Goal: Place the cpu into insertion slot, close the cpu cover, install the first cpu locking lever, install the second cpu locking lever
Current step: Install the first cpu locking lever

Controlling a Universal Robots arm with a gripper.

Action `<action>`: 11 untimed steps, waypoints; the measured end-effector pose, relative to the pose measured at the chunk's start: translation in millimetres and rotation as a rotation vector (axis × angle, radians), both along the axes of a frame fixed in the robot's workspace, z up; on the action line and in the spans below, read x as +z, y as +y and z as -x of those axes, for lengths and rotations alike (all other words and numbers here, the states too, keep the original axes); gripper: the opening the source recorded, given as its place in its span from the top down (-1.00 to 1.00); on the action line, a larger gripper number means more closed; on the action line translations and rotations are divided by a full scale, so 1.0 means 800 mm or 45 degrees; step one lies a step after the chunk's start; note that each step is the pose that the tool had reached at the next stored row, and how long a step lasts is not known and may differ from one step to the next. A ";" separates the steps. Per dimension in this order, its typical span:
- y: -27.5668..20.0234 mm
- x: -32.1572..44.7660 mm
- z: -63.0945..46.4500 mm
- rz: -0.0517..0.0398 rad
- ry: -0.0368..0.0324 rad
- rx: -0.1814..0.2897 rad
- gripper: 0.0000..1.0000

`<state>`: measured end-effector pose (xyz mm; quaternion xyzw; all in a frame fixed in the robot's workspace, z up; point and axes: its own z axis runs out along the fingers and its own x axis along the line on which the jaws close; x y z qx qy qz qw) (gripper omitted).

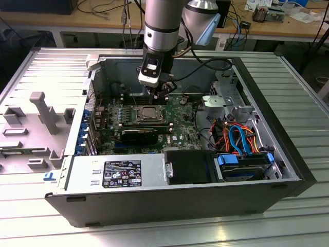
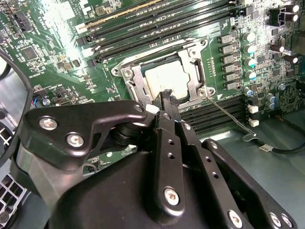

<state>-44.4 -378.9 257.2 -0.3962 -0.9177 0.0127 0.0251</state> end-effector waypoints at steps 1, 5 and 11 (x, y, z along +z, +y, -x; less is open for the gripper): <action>0.0000 0.0000 0.000 0.000 0.0000 0.002 0.79; 0.0000 0.0000 0.000 0.000 0.0000 0.014 0.79; 0.0000 0.0000 0.000 0.000 0.0000 0.031 0.79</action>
